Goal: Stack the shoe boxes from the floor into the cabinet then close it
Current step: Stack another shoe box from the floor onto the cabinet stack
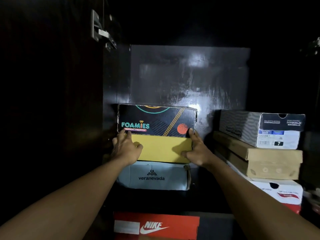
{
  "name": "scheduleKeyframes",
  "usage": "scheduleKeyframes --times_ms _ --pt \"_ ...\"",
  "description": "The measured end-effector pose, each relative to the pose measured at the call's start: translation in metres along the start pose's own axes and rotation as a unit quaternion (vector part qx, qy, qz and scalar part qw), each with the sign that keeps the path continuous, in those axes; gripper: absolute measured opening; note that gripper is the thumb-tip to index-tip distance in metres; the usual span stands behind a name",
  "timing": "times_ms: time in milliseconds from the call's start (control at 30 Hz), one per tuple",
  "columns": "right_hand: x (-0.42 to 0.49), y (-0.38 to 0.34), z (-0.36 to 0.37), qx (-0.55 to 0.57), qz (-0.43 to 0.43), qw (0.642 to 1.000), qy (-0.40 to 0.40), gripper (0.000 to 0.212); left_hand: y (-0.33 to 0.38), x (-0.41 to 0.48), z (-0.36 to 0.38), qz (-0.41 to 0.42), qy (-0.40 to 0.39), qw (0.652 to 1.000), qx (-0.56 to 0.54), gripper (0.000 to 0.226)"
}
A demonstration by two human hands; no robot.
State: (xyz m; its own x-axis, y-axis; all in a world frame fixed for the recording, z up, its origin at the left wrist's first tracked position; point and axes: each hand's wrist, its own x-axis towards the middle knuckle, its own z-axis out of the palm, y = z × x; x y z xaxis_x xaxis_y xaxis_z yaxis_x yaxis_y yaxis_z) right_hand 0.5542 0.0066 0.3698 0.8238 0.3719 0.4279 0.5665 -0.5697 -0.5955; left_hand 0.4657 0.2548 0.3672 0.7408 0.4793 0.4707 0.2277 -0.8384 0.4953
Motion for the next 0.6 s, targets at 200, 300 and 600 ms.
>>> scheduleKeyframes --times_ms 200,300,600 --pt "-0.038 -0.015 -0.018 0.013 0.003 1.0 0.018 0.102 0.003 -0.025 -0.02 0.022 -0.027 0.999 -0.033 0.089" --pt "-0.08 -0.028 -0.036 0.006 0.007 0.999 0.034 0.101 0.015 -0.059 -0.038 0.048 -0.052 0.995 -0.07 0.09" --pt "-0.295 -0.055 -0.128 -0.004 0.113 0.991 0.074 0.094 0.097 -0.252 -0.082 0.124 -0.156 0.97 -0.136 0.086"
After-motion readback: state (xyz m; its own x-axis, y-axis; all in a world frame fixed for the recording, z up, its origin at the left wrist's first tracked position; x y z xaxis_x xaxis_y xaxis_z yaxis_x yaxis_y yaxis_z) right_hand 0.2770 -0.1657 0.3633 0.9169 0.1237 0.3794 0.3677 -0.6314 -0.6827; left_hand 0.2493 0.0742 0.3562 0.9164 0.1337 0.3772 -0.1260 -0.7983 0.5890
